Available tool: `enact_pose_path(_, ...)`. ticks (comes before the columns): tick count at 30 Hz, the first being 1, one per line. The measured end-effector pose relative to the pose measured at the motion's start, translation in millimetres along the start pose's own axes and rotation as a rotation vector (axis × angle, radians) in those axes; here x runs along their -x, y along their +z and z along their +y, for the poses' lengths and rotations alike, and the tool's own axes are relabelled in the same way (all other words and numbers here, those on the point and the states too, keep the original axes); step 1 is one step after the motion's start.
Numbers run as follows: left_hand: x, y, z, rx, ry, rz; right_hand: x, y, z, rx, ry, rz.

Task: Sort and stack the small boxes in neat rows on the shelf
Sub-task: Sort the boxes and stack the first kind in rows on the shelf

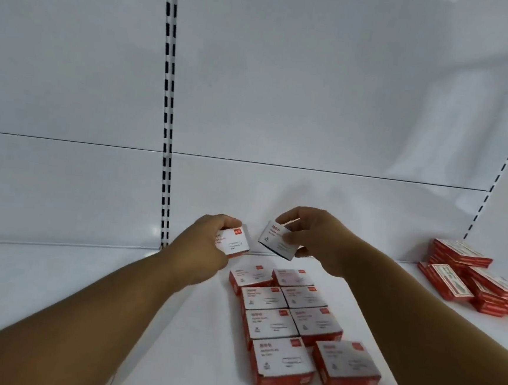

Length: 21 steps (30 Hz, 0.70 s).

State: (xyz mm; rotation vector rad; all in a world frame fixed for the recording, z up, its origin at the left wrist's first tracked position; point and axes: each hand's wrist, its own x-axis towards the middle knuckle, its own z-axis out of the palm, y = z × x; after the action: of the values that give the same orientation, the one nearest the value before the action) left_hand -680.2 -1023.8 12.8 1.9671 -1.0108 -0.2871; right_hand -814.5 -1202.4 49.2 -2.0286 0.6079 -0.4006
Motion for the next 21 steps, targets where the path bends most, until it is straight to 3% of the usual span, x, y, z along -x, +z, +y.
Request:
enact_pose_path(4,-9,15,14,-0.039,-0.028,-0.007,-5,-15,15,0.079,-0.021,-0.014)
enact_pose_path(9,-18,28,9,0.141,-0.185,-0.027,-19,-23,34,0.177,-0.054,0.036)
enact_pose_path(13,-17,38,7,0.202,-0.282,-0.036,-28,-18,53,0.196,-0.039,-0.044)
enact_pose_path(21,-16,54,17,0.186,-0.281,-0.019,-35,-1,72,0.289,-0.060,-0.111)
